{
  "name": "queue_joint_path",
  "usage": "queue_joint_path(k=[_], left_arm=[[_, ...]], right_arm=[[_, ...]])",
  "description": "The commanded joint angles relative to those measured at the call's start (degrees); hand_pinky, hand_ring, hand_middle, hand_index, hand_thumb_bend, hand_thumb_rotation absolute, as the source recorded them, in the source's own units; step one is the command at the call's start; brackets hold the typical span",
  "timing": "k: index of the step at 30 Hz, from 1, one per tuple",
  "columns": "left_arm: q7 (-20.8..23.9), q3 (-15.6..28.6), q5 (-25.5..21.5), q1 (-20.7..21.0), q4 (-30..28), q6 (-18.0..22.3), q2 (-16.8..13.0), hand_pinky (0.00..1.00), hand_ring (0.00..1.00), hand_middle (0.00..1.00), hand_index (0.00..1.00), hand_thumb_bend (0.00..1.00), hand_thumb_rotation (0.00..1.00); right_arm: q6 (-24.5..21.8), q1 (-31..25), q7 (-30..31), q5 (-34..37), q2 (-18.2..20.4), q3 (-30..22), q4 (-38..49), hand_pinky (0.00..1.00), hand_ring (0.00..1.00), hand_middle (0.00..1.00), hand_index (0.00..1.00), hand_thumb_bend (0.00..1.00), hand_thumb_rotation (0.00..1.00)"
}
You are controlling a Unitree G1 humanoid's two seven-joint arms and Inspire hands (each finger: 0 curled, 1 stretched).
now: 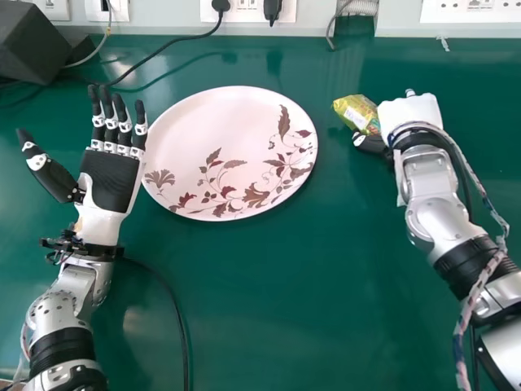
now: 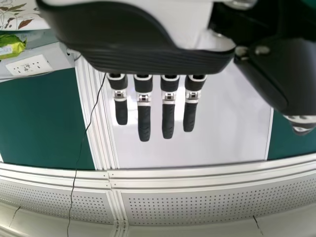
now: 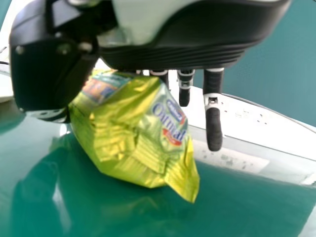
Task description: Pick up biscuit and place it in the plate
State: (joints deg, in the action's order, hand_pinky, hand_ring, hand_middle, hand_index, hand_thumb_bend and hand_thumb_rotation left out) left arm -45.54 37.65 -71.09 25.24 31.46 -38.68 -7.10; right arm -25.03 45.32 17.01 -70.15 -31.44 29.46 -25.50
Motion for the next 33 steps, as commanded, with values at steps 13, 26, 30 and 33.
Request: queue_joint_path(k=[13, 26, 30, 33], left_arm=[[1.9, 0.6, 0.9, -4.4, 2.2, -0.2, 2.4, 0.86, 0.78, 0.84, 0.86, 1.00, 0.52], [1.3, 0.2, 1.7, -4.1, 2.7, 1.1, 2.3, 0.86, 0.78, 0.84, 0.86, 1.00, 0.52], [1.7, 0.0, 1.7, -4.1, 2.7, 1.0, 2.1, 0.85, 0.77, 0.84, 0.86, 1.00, 0.51], [2.2, 0.1, 1.5, -4.2, 2.3, 0.9, 2.2, 0.85, 0.76, 0.84, 0.85, 1.00, 0.51]], right_arm=[[-0.1, -3.3, 3.0, 1.1, -1.2, -1.4, 6.3, 0.32, 0.44, 0.54, 0.58, 0.46, 0.00], [-0.2, -5.7, 5.0, 1.1, -2.4, -3.7, 12.4, 0.31, 0.43, 0.50, 0.58, 0.46, 0.00], [-0.1, -6.5, 5.6, 0.9, -2.8, -4.4, 14.6, 0.31, 0.43, 0.50, 0.58, 0.46, 0.00], [-0.2, -7.1, 6.1, 0.4, -3.2, -4.8, 16.3, 0.31, 0.43, 0.50, 0.58, 0.46, 0.00]])
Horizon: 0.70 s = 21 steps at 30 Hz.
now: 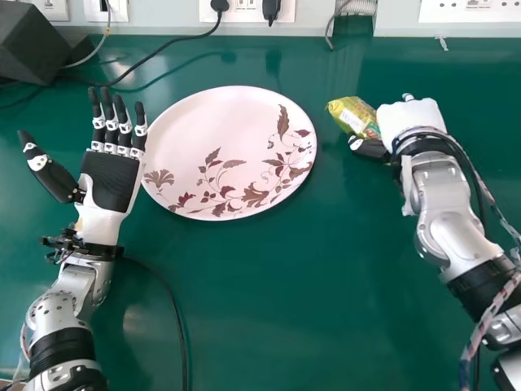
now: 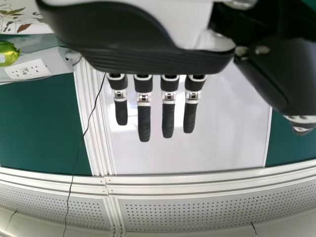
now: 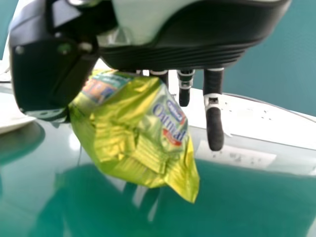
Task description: Pick up biscuit and place it in the plate
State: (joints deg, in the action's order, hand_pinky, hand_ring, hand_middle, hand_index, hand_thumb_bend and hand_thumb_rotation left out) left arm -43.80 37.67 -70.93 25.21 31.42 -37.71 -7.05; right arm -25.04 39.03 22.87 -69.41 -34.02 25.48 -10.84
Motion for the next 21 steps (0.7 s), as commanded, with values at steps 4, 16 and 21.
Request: queue_joint_path(k=[4, 16, 21], left_arm=[[0.2, 0.0, 1.5, -4.3, 2.2, 0.1, 2.1, 0.87, 0.76, 0.84, 0.85, 1.00, 0.52], [0.9, 0.1, 1.1, -4.2, 1.8, 0.0, 2.3, 0.87, 0.79, 0.84, 0.85, 1.00, 0.48], [0.8, 0.0, 1.0, -4.1, 1.5, -0.1, 2.3, 0.94, 0.81, 0.86, 0.87, 1.00, 0.50]], right_arm=[[-0.7, -1.8, 0.9, -1.1, -0.8, -1.5, 3.7, 0.31, 0.43, 0.50, 0.58, 0.46, 0.00], [-0.3, -5.3, 1.3, -0.6, -1.1, -5.8, 11.0, 0.31, 0.43, 0.50, 0.58, 0.46, 0.00], [0.2, -6.2, 1.9, -0.6, -1.1, -7.1, 13.9, 0.31, 0.44, 0.50, 0.58, 0.46, 0.00]])
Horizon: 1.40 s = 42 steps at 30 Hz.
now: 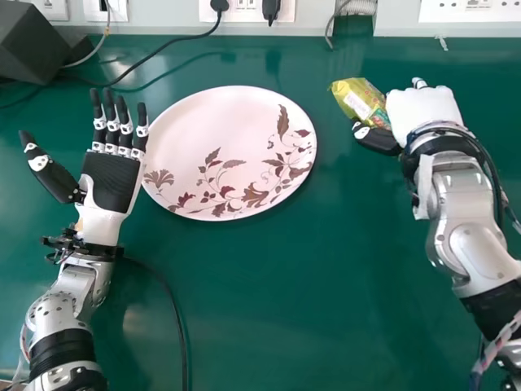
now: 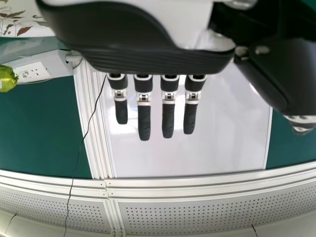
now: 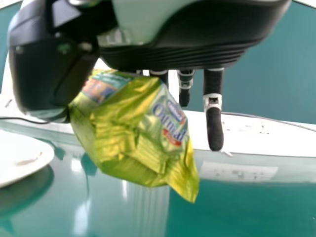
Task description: Pick up biscuit and place it in the plate
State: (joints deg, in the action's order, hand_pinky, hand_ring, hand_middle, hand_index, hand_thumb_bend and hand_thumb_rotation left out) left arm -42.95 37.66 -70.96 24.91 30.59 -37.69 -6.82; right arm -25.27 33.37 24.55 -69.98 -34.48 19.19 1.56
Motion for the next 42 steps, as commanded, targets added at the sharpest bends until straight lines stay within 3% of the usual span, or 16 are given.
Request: queue_joint_path(k=[1, 9, 26, 36, 42], left_arm=[[0.1, 0.1, 1.1, -3.8, 2.3, -0.2, 2.1, 0.95, 0.81, 0.86, 0.87, 1.00, 0.50], [1.1, 0.1, 0.8, -3.9, 1.4, -0.3, 2.3, 1.00, 0.83, 0.85, 0.87, 1.00, 0.53], [2.3, -0.2, 0.6, -4.7, -1.6, -0.5, 3.2, 0.86, 0.75, 0.82, 0.86, 1.00, 0.52], [3.5, -0.2, 0.5, -5.4, -3.5, 0.0, 4.0, 0.88, 0.78, 0.84, 0.85, 1.00, 0.54], [3.4, -0.2, 0.7, -5.5, -3.4, 0.2, 3.9, 0.85, 0.78, 0.81, 0.85, 1.00, 0.54]], right_arm=[[0.5, -0.7, 0.2, -0.1, -0.6, -1.0, 1.9, 0.31, 0.44, 0.51, 0.58, 0.46, 0.00], [1.8, -1.6, 0.0, -1.2, -0.3, -2.0, 5.4, 0.31, 0.44, 0.51, 0.58, 0.46, 0.00], [4.1, -0.2, 2.8, -2.8, 2.1, -2.0, 11.9, 0.30, 0.44, 0.51, 0.58, 0.46, 0.00], [5.8, 2.0, 7.1, -5.6, 4.9, -0.7, 12.9, 0.30, 0.43, 0.51, 0.58, 0.46, 0.00], [7.6, 2.0, 6.3, -6.7, 6.4, -0.2, 13.1, 0.30, 0.43, 0.51, 0.59, 0.46, 0.00]])
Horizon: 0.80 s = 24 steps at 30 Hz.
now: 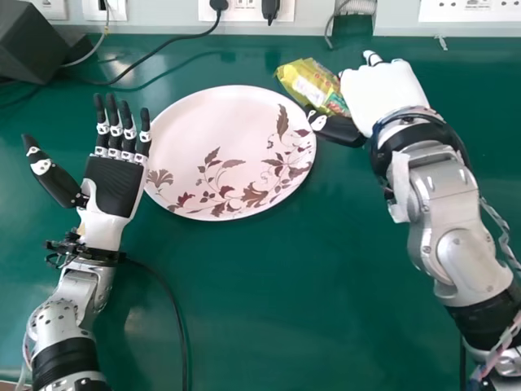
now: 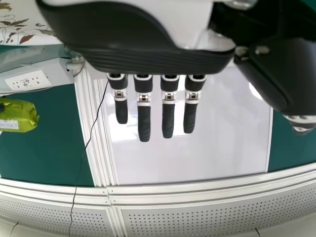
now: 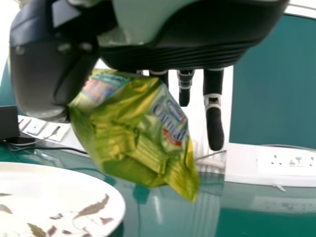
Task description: Pick up biscuit and place it in the plate
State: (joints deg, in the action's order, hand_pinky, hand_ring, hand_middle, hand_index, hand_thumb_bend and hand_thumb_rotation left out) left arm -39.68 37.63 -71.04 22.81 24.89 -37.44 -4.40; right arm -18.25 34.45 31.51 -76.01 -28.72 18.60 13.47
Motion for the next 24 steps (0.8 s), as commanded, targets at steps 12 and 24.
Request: queue_joint_path(k=[12, 24], left_arm=[[0.4, 0.1, 0.4, -3.5, 2.4, -0.7, 1.4, 0.88, 0.75, 0.82, 0.86, 1.00, 0.53], [0.9, 0.0, 0.2, -3.6, 2.0, -0.9, 1.7, 0.88, 0.74, 0.80, 0.86, 1.00, 0.51]], right_arm=[[3.5, 1.9, -1.1, -0.9, 4.0, 1.0, 0.9, 0.30, 0.43, 0.51, 0.58, 0.46, 0.00], [6.1, 2.1, -3.4, -0.9, 5.6, 1.9, -0.5, 0.30, 0.43, 0.51, 0.58, 0.46, 0.00]])
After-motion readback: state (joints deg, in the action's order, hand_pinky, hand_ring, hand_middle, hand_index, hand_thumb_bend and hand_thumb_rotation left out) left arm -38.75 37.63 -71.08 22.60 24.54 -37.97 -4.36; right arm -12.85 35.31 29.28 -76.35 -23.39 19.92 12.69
